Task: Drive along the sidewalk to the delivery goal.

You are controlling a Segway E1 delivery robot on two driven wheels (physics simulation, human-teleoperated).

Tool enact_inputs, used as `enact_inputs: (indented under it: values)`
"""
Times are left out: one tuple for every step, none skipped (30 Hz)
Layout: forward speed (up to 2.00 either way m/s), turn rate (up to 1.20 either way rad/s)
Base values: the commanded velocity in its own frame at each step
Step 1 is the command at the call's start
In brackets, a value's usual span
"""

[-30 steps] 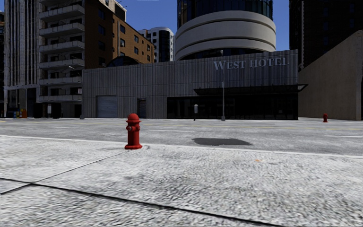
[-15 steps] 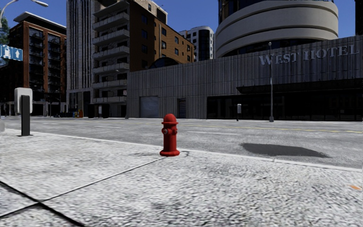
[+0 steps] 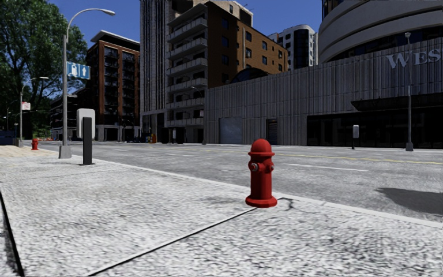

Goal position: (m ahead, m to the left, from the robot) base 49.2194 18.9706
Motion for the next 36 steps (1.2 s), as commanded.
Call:
enact_inputs:
  values:
    - [1.54,0.55]
    - [1.54,0.55]
    - [1.54,0.55]
    - [1.55,0.55]
    - [1.56,0.55]
    - [1.56,0.55]
    - [1.57,0.55]
    - [1.58,0.55]
    - [1.58,0.55]
    - [1.58,0.55]
    - [1.58,0.55]
    - [1.59,0.55]
    - [1.59,0.55]
    - [1.59,0.55]
    - [1.59,0.55]
    - [1.59,0.55]
    - [1.59,0.55]
    - [1.59,0.55]
    - [1.60,0.55]
    - [1.60,0.55]
    - [1.60,0.55]
    - [1.61,0.55]
    - [1.62,0.55]
    - [1.62,0.55]
    - [1.63,0.55]
    - [1.63,0.55]
    - [1.63,0.55]
    - [1.63,0.55]
    - [1.63,0.55]
    - [1.63,0.55]
    - [1.64,0.55]
    - [1.64,0.55]
    - [1.64,0.55]
    - [1.64,0.55]
    - [1.65,0.55]
    - [1.65,0.55]
